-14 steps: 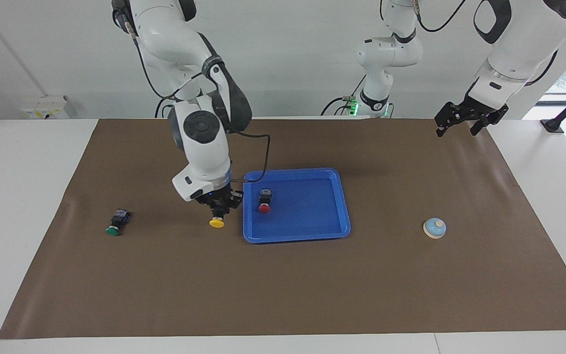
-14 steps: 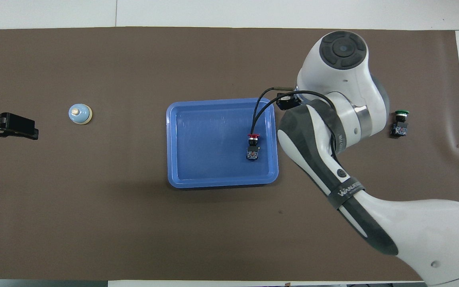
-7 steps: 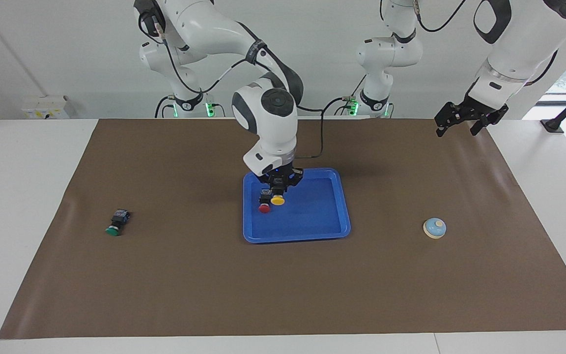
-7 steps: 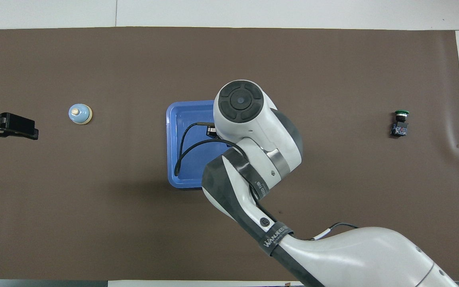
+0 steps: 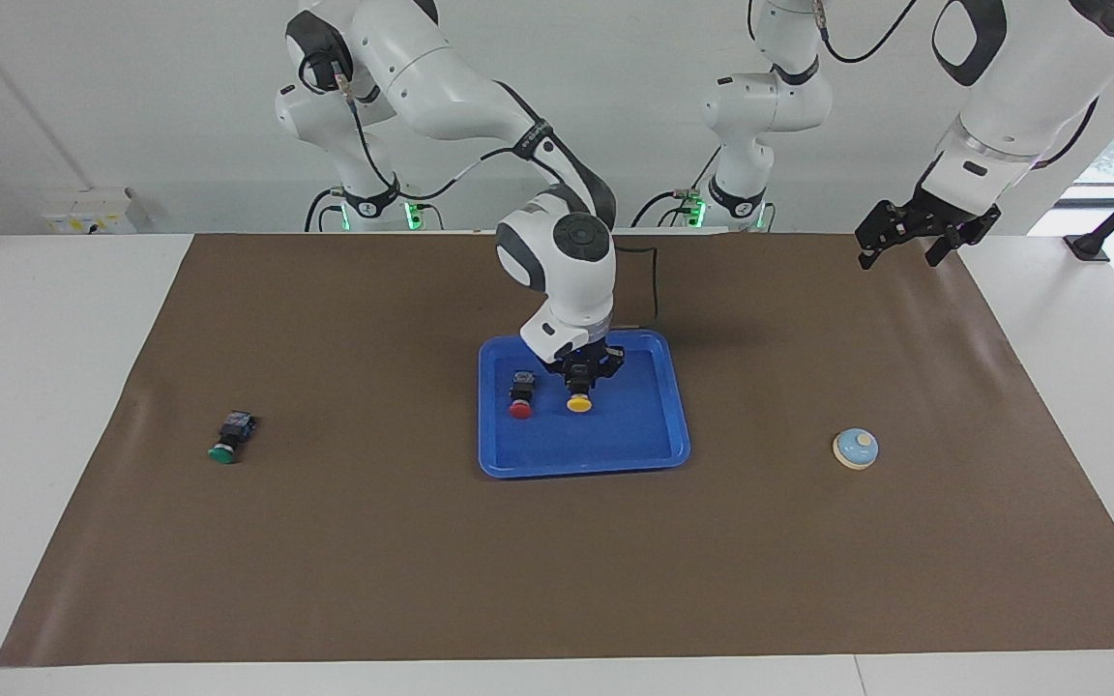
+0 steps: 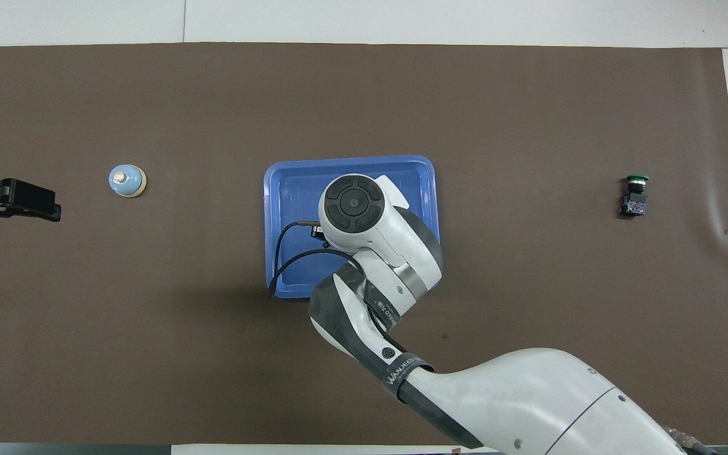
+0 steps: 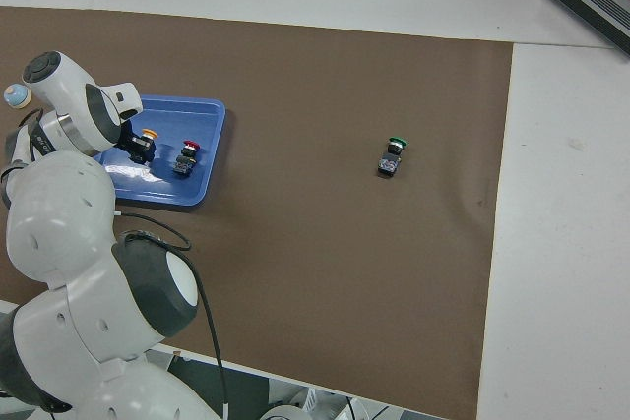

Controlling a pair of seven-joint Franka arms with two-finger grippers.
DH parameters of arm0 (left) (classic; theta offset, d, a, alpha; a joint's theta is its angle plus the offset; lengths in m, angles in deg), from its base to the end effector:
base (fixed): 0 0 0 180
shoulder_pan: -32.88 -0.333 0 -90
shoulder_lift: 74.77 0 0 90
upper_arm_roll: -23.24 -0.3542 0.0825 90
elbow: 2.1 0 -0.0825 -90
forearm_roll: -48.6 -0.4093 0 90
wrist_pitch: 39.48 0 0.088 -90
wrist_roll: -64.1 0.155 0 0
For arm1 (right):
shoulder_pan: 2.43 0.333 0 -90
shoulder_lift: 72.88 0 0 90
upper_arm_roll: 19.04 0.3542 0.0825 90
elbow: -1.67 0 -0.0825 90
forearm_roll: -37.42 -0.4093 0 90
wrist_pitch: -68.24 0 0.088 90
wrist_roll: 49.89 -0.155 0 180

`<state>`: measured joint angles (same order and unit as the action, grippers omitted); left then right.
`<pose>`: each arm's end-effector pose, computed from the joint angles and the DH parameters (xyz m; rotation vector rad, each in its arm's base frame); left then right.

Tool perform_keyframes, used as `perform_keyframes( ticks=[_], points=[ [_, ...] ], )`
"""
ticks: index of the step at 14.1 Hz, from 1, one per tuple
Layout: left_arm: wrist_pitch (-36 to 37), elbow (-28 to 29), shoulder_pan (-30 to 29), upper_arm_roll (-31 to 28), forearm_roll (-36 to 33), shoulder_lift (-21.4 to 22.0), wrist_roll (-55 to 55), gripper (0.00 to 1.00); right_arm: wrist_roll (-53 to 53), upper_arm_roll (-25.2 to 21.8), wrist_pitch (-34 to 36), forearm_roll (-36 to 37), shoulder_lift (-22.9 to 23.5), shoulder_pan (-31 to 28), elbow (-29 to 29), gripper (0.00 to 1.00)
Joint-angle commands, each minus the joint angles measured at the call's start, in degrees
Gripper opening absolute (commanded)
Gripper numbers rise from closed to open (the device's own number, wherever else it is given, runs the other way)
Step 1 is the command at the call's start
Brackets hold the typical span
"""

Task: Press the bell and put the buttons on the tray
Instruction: 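Place the orange button in the tray beside the red one, then withdraw the right gripper and grasp the green-capped button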

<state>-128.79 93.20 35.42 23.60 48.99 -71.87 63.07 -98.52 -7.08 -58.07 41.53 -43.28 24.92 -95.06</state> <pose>0.5556 -0.0293 0.5967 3.1354 -0.0510 -0.0849 0.5638 0.4379 0.2758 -3.0929 0.2286 0.0347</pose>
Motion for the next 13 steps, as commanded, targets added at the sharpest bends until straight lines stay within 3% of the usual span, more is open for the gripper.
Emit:
perform_keyframes(
  ticks=[1,3,4,5,9,13],
  points=[
    [0.7,-0.3,-0.1,-0.3,0.8,0.0,-0.4,1.00,-0.5,0.2,-1.8,0.0,-3.1,-0.4,-4.7,0.00],
    [0.7,-0.3,0.0,-0.3,0.8,0.0,-0.4,1.00,-2.1,0.2,-1.7,0.0,-3.2,-0.4,-4.9,0.00],
    [0.7,-0.3,0.0,-0.3,0.8,0.0,-0.4,1.00,-3.3,0.2,-1.4,0.0,-3.2,-0.4,-4.8,0.77],
    [0.7,-0.3,-0.1,-0.3,0.8,0.0,-0.4,1.00,-4.1,0.2,-0.5,-0.1,-3.2,-0.4,-4.2,1.00],
    [0.7,-0.3,0.0,-0.3,0.8,0.0,-0.4,1.00,-7.0,-0.1,7.7,-0.2,-3.4,-2.1,1.8,1.00],
    [0.7,-0.3,-0.1,-0.3,0.8,0.0,-0.4,1.00,-1.9,-0.4,13.0,0.0,-8.8,-10.3,2.2,1.00]
  ],
)
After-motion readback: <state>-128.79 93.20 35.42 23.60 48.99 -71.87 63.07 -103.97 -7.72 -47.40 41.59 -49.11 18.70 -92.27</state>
